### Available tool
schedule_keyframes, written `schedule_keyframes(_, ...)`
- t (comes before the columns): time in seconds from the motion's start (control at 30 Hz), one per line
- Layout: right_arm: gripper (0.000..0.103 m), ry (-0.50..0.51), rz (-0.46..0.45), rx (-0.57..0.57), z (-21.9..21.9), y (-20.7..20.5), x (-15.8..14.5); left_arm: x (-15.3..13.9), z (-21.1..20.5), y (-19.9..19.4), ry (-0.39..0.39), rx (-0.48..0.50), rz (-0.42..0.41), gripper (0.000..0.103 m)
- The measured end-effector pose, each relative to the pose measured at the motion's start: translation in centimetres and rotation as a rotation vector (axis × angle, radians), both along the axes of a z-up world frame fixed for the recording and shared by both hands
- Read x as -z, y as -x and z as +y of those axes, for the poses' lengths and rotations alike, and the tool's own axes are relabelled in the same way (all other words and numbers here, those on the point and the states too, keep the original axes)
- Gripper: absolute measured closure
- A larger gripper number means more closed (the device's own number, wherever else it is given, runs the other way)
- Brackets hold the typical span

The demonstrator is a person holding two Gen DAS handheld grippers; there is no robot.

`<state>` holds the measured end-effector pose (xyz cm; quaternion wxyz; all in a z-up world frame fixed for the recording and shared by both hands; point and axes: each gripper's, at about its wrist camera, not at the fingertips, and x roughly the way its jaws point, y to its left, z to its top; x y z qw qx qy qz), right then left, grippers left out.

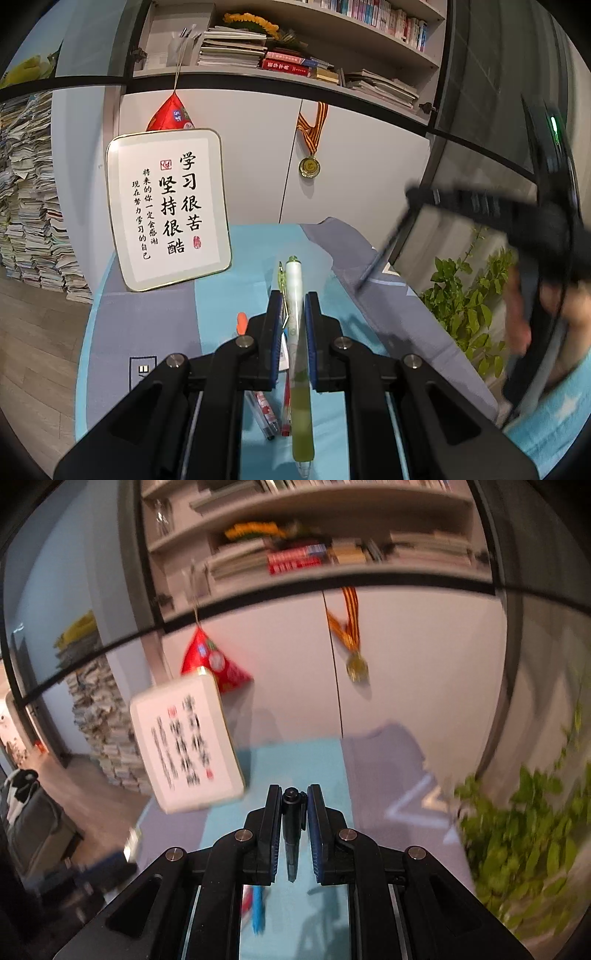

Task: Organize stationery
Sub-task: 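Lift the black marker with the right tool toward the frosted cup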

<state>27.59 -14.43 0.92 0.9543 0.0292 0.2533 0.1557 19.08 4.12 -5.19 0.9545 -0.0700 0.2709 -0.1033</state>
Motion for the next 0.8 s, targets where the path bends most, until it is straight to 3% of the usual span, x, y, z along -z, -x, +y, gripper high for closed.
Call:
schedule_keyframes(0.33, 0.088, 0.043, -0.087, -0.031, 4.1, -4.2, 0.0, 0.5, 2.0, -0.1, -0.031, -0.044, -0.006, 0.093)
schedule_keyframes(0.8, 0.088, 0.018, 0.104, -0.021, 2.6, -8.4, 5.2, 1.8, 1.4, -2.4, -0.004, -0.016, 0.023, 0.093)
